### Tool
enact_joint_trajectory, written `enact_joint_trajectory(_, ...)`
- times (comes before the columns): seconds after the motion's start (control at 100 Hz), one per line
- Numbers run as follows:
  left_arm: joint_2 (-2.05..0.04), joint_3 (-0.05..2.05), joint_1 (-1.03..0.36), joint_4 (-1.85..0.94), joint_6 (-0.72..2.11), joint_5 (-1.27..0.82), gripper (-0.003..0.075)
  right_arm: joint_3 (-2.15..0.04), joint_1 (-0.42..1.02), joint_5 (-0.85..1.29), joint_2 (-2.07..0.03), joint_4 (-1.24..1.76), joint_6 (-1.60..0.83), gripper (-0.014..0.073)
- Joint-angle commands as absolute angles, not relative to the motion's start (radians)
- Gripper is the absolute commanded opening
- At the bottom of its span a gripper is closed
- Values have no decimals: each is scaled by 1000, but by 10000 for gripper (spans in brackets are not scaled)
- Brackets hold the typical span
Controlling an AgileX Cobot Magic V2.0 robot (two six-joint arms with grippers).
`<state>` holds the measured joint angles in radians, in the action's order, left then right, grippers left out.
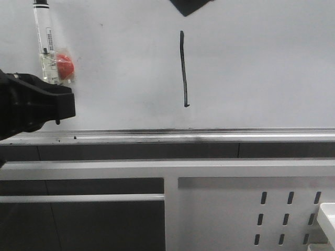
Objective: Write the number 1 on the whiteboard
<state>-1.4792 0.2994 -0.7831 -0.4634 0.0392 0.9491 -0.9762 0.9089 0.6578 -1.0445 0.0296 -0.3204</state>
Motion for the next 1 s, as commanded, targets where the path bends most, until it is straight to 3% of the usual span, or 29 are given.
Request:
enact_joint_trajectory(0.0, -1462, 324, -786, -480, 37, 1063, 174, -1010, 903, 590, -1027, 29, -320, 484)
enact_joint_trajectory(0.11, -1462, 324, -786, -449, 37, 1063, 307, -1010, 903, 590, -1027, 29, -320, 484)
enact_joint_trajectory(0.22, -1462, 322, -824, -444, 37, 1063, 371, -1010, 903, 588, -1027, 29, -320, 484)
enact_joint_trajectory(0.42, -1462, 287, -824, -417, 37, 1090, 380, -1010, 903, 591, -1027, 29, -320, 484)
enact_joint_trajectory(0.79, -1462, 131, -827, -372, 36, 1327, 379, -1010, 903, 685, -1027, 55, -320, 475)
enact_joint_trajectory(0.86, -1462, 97, -827, -329, 34, 1361, 372, -1010, 903, 700, -1025, 67, -320, 381)
enact_joint_trajectory(0.99, -1458, 53, -827, -240, 0, 1361, 272, -1010, 903, 757, -1023, 73, -320, -1)
